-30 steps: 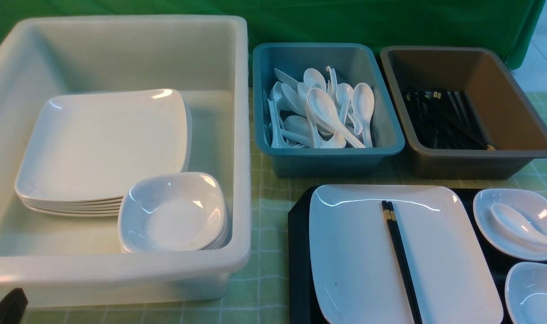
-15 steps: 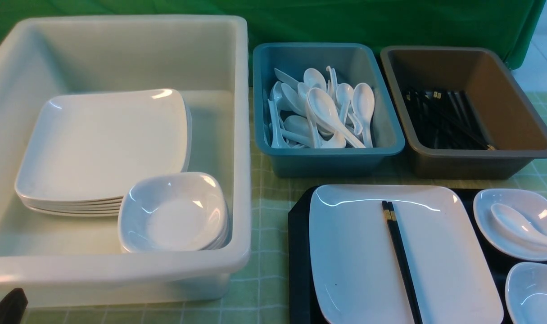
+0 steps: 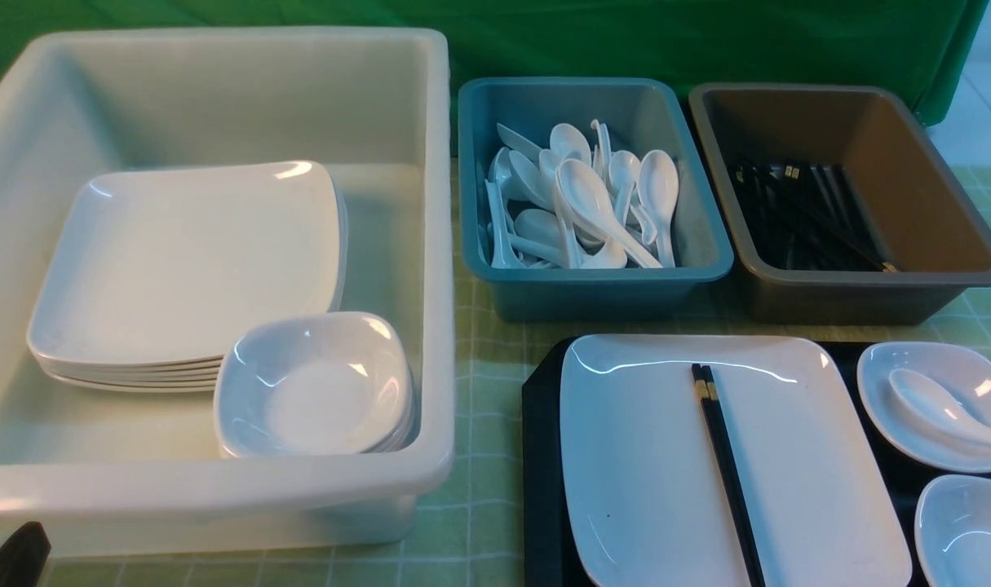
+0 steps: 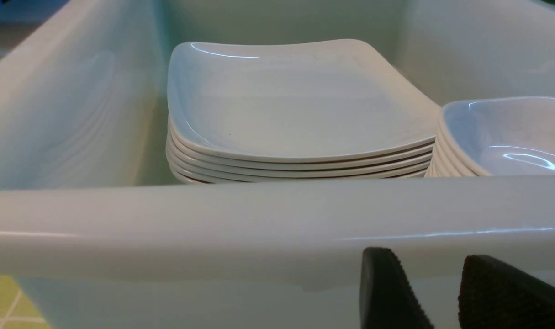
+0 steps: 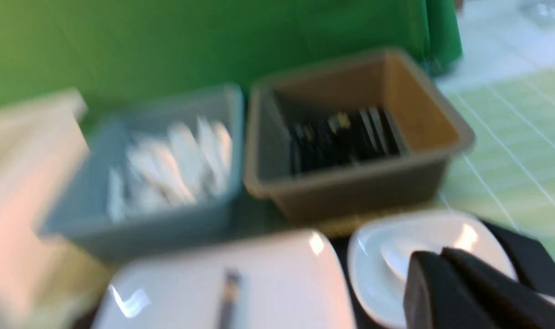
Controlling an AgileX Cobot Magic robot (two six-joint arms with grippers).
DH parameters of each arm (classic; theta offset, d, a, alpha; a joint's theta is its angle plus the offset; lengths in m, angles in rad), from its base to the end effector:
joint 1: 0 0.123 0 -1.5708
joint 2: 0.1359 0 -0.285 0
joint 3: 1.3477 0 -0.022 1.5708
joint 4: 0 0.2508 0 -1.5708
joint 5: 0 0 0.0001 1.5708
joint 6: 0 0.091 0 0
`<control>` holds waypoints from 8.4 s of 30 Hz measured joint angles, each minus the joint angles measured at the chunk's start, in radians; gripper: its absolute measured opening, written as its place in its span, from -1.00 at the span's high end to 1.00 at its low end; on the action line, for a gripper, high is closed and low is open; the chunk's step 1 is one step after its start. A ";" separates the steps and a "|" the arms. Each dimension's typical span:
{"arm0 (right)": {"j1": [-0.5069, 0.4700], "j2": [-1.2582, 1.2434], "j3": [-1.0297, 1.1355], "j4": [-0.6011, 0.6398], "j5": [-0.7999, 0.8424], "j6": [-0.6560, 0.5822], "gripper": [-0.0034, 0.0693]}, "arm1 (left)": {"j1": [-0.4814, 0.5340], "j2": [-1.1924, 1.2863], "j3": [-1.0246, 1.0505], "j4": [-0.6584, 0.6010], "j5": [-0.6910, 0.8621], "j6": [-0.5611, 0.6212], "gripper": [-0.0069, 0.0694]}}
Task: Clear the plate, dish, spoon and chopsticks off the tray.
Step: Use the right arm to grab a pair of chopsticks from the plate, then use the right arm to put the chopsticks into the small storage box on the right, then use the right arm to grab a soup spoon from the plate, then use the right arm to put the soup spoon into the small storage box in the middle, then use the left arm to grab a plate from the dinner plate
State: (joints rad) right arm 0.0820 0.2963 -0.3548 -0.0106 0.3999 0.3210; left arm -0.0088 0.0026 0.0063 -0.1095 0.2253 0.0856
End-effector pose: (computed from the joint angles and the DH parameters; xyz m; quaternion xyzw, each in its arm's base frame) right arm 0.0740 0.0057 0.2776 0.0917 0.7857 0.1179 0.6003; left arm 0.0560 -0.0027 0.1906 0.0033 0.7567 -0.0190 0.6535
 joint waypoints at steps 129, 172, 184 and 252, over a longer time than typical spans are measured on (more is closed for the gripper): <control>0.049 1.564 -1.413 -0.101 0.535 -0.339 0.59 | 0.000 -0.004 0.000 0.000 0.000 0.000 0.23; -0.109 1.506 -0.757 -0.396 0.628 -0.396 -0.33 | 0.000 -0.004 0.000 0.018 -0.001 0.000 0.23; -0.120 1.510 -0.787 -0.285 0.723 -0.483 0.62 | 0.000 -0.004 0.000 0.018 -0.001 -0.002 0.23; 0.376 1.172 -1.447 -0.087 0.806 -0.421 0.89 | 0.000 -0.005 0.000 0.022 0.000 -0.001 0.23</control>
State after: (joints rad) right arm 0.4579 1.4679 -1.8018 -0.0973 1.2063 -0.0995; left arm -0.0088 -0.0021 0.0063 -0.0872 0.2249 0.0847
